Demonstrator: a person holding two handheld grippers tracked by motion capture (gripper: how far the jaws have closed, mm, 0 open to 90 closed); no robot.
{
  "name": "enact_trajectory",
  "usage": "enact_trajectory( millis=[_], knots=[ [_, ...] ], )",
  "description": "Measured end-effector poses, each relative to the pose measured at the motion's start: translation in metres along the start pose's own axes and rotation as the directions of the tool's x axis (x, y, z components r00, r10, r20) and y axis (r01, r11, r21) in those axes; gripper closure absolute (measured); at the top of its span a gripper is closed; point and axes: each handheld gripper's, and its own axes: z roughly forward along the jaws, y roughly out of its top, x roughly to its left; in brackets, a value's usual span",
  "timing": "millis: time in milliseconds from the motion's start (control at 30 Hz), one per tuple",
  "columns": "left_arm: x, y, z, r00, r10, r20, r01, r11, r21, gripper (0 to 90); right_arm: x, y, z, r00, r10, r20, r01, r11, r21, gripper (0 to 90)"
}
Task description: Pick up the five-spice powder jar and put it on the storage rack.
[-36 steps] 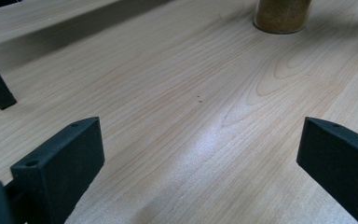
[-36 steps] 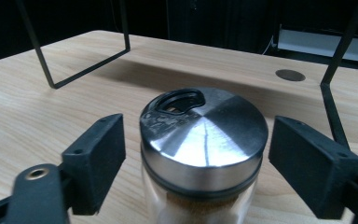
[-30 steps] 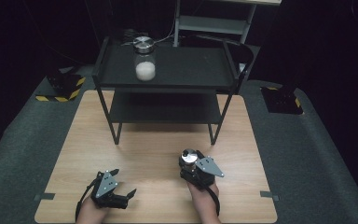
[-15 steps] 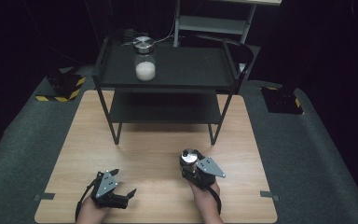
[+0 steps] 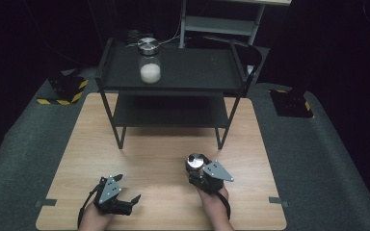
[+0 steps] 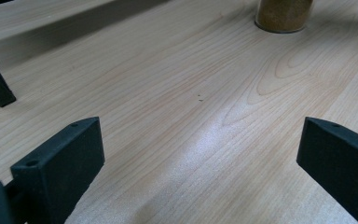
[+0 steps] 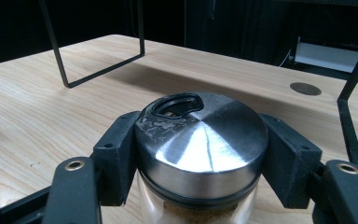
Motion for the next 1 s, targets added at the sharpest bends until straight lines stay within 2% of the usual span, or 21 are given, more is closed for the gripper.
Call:
enact_trajectory(
  millis=[400,1000],
  knots=[
    [0.000,0.000,0.000,1.0000,-0.001,0.001,0.001,1.0000,0.001,0.9,-0.003,0.009,-0.012,0.9999,-0.006,-0.014,0.006,0.9996,-0.026,34.9],
    [0.000,0.000,0.000,1.0000,-0.002,0.002,0.002,1.0000,0.004,0.9,-0.008,0.049,-0.046,0.9990,-0.020,-0.040,0.016,0.9945,-0.103,34.9]
  ],
)
